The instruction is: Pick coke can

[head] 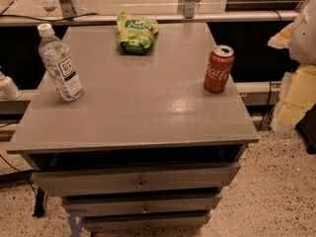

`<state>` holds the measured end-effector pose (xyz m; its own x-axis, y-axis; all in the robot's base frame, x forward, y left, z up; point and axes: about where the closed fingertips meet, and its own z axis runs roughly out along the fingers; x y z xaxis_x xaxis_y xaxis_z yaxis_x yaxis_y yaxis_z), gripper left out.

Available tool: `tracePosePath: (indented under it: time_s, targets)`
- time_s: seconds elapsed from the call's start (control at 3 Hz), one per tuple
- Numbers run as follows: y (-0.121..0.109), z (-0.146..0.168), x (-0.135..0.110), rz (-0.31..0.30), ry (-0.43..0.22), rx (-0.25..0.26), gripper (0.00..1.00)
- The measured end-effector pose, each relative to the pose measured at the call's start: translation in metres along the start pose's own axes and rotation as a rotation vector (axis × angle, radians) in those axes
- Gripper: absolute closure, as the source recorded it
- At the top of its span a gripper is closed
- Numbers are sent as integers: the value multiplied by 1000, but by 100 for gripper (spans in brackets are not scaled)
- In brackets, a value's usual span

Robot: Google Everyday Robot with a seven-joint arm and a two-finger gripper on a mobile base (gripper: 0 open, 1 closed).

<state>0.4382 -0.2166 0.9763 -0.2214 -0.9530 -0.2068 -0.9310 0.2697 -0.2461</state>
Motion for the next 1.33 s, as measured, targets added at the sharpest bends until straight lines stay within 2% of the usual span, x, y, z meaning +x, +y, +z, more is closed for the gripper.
tracePosePath:
  time_s: [0.33, 0.67, 1.0, 1.33]
  targets:
    - [0, 0, 0, 0, 0, 0, 0]
    - [-1, 5, 4, 48, -73, -15, 0]
    - [-14, 30, 27, 188, -237, -43, 0]
    - [-41, 54, 44, 322, -435, -45, 0]
